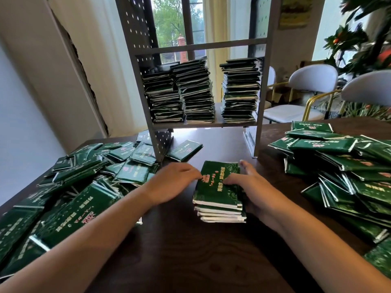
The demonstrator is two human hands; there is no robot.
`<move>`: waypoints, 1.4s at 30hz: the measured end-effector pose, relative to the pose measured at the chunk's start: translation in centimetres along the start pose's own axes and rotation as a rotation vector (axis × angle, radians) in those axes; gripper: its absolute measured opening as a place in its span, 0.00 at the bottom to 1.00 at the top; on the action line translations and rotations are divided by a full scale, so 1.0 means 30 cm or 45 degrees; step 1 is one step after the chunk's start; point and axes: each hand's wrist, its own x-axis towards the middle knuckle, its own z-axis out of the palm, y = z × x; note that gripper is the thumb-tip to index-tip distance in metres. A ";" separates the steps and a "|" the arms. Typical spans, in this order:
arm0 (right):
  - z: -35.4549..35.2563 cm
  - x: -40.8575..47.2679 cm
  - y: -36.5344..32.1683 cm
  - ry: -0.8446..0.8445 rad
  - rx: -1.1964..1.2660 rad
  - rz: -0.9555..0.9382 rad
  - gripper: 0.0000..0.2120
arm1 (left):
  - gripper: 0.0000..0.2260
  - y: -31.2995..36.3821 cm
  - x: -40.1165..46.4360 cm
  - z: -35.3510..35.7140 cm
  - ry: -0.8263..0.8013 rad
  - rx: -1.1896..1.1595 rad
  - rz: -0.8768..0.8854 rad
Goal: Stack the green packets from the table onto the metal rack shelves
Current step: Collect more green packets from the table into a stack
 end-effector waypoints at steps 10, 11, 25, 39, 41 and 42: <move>0.009 0.000 0.007 -0.036 -0.028 0.070 0.37 | 0.26 -0.142 0.211 -0.011 0.301 0.884 -0.026; 0.008 0.005 0.008 -0.039 -0.034 0.069 0.36 | 0.26 -0.145 0.224 -0.011 0.270 0.922 -0.079; 0.014 -0.012 -0.008 -0.034 -0.041 0.071 0.36 | 0.20 -0.179 0.259 0.046 0.316 1.015 0.008; 0.013 -0.006 -0.008 0.002 -0.058 0.036 0.37 | 0.22 -0.114 0.208 0.045 0.503 0.801 0.269; 0.011 -0.009 -0.009 0.005 -0.066 0.032 0.37 | 0.27 -0.116 0.227 0.044 0.331 0.817 0.135; 0.009 -0.010 -0.009 0.006 -0.067 0.036 0.37 | 0.28 -0.123 0.240 0.043 0.228 0.834 0.047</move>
